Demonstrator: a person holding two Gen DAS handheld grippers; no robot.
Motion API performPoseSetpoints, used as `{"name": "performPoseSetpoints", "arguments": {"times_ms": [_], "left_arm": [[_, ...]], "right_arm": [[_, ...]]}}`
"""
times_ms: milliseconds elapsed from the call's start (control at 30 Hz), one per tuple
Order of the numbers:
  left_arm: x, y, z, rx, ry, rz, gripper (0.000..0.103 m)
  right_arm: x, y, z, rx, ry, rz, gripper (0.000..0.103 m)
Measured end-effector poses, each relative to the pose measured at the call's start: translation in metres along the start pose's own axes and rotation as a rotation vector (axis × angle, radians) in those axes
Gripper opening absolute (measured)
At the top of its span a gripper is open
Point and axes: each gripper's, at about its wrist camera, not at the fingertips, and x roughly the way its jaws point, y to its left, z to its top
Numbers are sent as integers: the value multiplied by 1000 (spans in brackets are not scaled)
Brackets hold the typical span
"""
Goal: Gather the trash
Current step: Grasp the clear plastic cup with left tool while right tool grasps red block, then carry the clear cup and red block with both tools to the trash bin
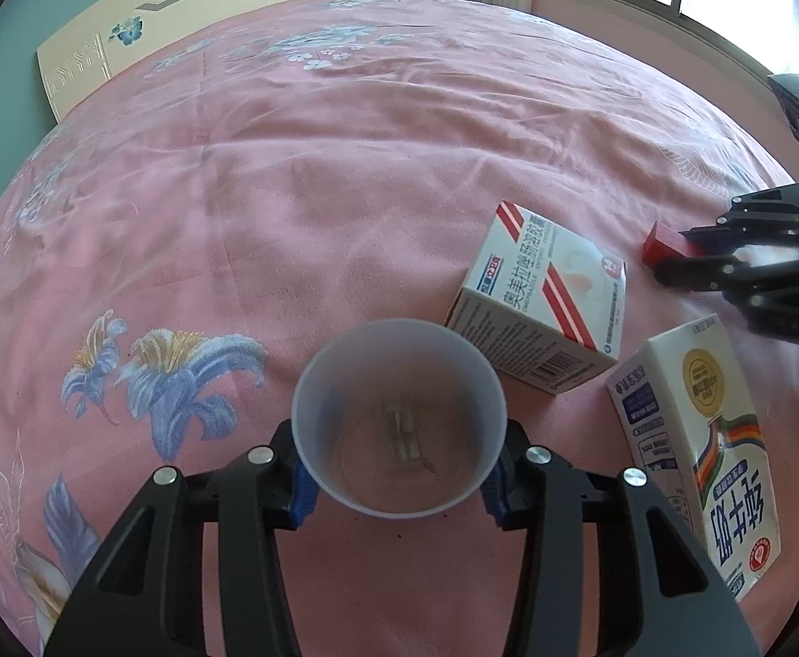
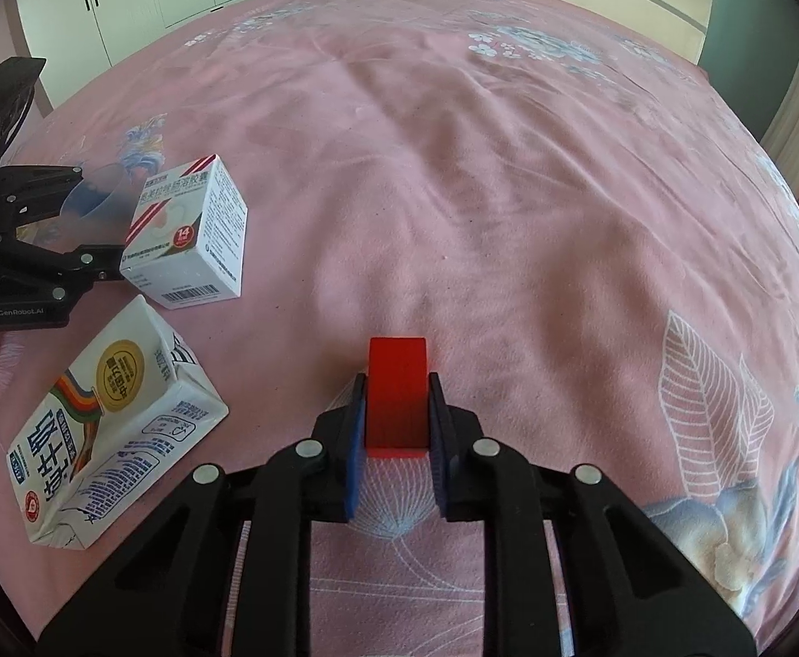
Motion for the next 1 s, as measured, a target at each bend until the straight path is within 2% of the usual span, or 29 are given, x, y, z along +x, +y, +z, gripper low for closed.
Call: {"name": "performPoseSetpoints", "arguments": {"times_ms": [133,333,533,667,1000], "left_arm": [[-1,0,0,22,8,-1,49],[-10,5,-7,41,28,-16,49],[-35,10,-24,71,27,7,49],[-55,15,-35,69,14,6,49],[-107,10,-69,92,-14,14,49]], "right_arm": [[3,2,1,-37,16,-3,21],[-5,-5,-6,-73,29,74,21],[-27,15,-26,-223,33,158,21],[-44,33,-40,-312,47,180,21],[-98,48,-61,-364,25,198,21]]}}
